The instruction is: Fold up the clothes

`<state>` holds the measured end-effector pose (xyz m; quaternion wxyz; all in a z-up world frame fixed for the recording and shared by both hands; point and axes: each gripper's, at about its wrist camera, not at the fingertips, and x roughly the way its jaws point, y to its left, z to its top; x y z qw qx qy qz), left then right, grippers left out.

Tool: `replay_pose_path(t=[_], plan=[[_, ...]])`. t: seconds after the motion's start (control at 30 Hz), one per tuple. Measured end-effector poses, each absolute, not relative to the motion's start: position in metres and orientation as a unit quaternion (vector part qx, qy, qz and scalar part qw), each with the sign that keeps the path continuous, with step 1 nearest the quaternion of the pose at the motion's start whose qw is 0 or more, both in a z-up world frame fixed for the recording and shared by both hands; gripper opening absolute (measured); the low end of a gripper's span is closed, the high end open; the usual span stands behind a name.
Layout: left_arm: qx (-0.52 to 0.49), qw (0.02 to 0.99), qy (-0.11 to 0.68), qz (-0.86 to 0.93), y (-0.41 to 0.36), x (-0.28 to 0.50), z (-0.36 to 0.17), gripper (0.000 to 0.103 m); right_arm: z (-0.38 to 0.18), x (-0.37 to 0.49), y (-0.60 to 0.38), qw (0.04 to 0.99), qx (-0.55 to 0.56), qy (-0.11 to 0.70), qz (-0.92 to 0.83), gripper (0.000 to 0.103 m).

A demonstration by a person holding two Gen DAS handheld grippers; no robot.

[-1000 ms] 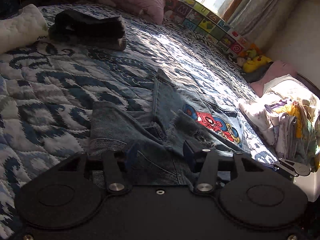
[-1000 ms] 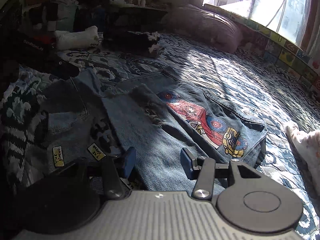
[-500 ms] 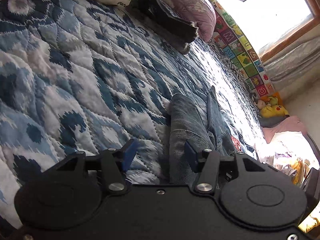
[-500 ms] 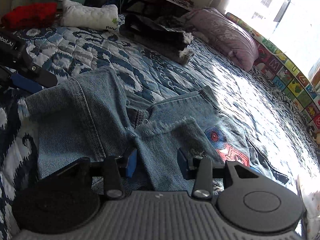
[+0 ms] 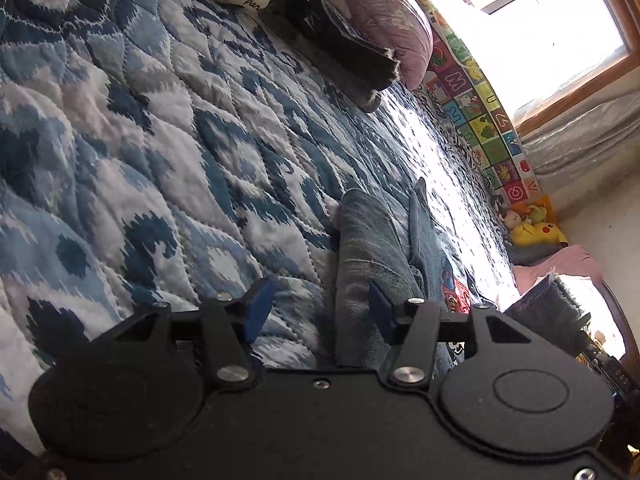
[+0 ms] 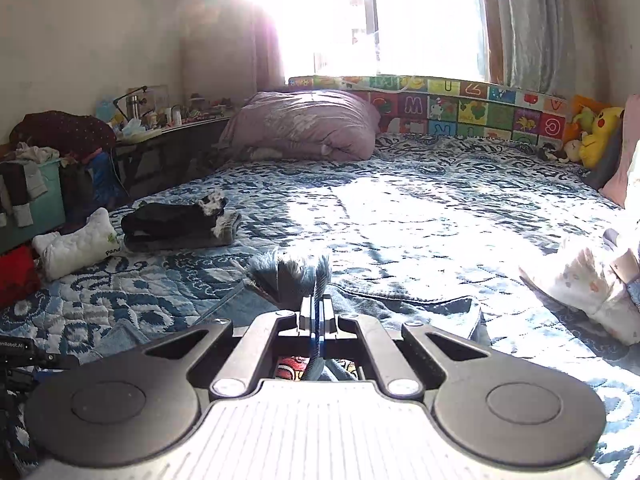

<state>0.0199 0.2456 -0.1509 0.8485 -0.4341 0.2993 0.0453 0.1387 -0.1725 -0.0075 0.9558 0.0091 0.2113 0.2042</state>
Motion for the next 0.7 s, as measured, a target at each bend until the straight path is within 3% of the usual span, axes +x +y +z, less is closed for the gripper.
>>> replay_pose_path(t=[0.13,0.3,0.7], plan=[[-0.437,0.846,0.301,0.048,0.245,0.019,-0.151,0.052,0.003,0.134,-0.275,0.972,0.085,0.185,0.115,0.003],[-0.434,0.846,0.305,0.052,0.244,0.023,-0.151,0.053,-0.026,0.128,-0.383,0.964,0.176,0.2,0.013,0.003],[-0.43,0.843,0.318,0.057,0.241,0.025,-0.147,0.053,-0.094,0.135,-0.477,0.936,0.227,0.247,-0.103,0.003]])
